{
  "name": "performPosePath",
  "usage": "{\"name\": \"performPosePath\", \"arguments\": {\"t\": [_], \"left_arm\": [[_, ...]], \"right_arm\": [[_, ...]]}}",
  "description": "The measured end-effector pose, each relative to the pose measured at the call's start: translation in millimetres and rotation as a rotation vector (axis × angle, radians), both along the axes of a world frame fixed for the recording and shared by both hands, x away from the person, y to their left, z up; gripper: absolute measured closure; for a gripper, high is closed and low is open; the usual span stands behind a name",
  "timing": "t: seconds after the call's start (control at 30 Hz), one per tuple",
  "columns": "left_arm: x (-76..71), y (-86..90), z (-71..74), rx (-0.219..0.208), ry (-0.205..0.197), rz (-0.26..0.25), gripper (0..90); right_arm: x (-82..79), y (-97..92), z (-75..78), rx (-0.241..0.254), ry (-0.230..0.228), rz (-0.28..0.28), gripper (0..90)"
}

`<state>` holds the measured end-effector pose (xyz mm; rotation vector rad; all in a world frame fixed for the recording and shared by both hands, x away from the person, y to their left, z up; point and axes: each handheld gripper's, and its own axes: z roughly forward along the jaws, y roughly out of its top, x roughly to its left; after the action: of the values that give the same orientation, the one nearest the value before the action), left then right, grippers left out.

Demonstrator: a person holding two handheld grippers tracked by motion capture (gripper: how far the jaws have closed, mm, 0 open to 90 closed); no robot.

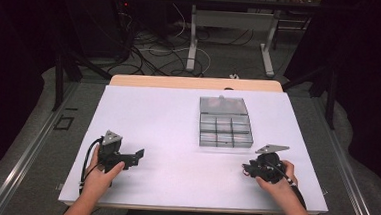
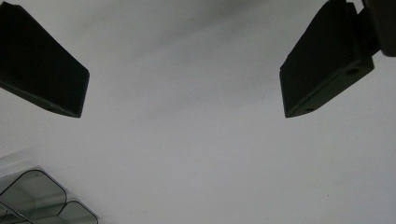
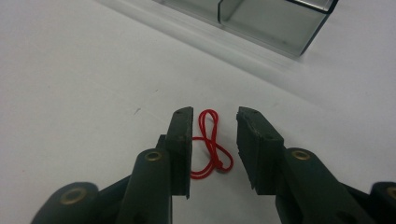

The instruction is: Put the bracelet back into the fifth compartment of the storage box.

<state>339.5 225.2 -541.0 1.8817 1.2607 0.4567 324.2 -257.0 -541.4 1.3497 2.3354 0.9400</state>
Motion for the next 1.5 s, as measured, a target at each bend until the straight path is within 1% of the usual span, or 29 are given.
{"name": "performPosePath", "arguments": {"t": [0.17, 0.2, 0.37, 0.5, 0.7, 0.73, 0.77, 0.8, 0.93, 1.13, 1.33, 1.37, 1.5], "left_arm": [[0.3, 0.7, -0.2, -0.005, 0.005, 0.002, 1.5], [0.2, 1.5, 0.7, -0.002, 0.017, -0.006, 1.5], [0.4, 1.5, 0.3, -0.005, 0.018, -0.003, 1.6], [0.6, 1.5, 0.0, -0.009, 0.019, -0.004, 1.6], [0.7, 1.7, -0.3, -0.011, 0.021, -0.002, 1.6], [0.8, 1.2, -0.8, -0.012, 0.014, 0.004, 1.6], [0.8, 1.6, -0.4, -0.012, 0.02, -0.002, 1.6], [0.8, 1.7, -0.4, -0.012, 0.021, -0.002, 1.6], [0.8, 1.8, -0.4, -0.012, 0.022, -0.002, 1.7], [1.0, 1.9, -0.4, -0.011, 0.026, -0.003, 1.6], [1.0, 2.0, -0.4, -0.011, 0.026, -0.003, 1.6], [1.1, 2.0, -0.6, -0.012, 0.024, -0.003, 1.6], [1.1, 2.2, -0.6, -0.011, 0.025, -0.003, 1.6]], "right_arm": [[0.4, 0.2, -1.8, -0.024, 0.01, 0.01, 69.0], [0.6, 0.2, -2.3, -0.025, 0.012, 0.011, 69.3], [1.1, 0.3, -3.7, -0.029, 0.024, 0.009, 71.9], [1.7, 0.1, -4.6, -0.04, 0.032, 0.009, 74.3], [2.6, 0.5, -6.2, -0.041, 0.041, 0.015, 77.5], [2.7, 1.0, -6.5, -0.042, 0.039, 0.013, 78.3], [2.8, 0.9, -6.3, -0.042, 0.041, 0.012, 78.9], [2.5, 0.9, -6.0, -0.041, 0.048, 0.005, 79.5], [3.1, 0.0, -6.5, -0.043, 0.041, 0.004, 82.6], [2.7, 1.3, -6.1, -0.042, 0.055, -0.009, 88.2], [3.6, 0.3, -6.1, -0.035, 0.062, -0.012, 89.0], [3.6, 0.3, -6.0, -0.026, 0.066, -0.015, 89.0], [3.8, -0.2, -6.0, -0.026, 0.067, -0.015, 89.1]]}}
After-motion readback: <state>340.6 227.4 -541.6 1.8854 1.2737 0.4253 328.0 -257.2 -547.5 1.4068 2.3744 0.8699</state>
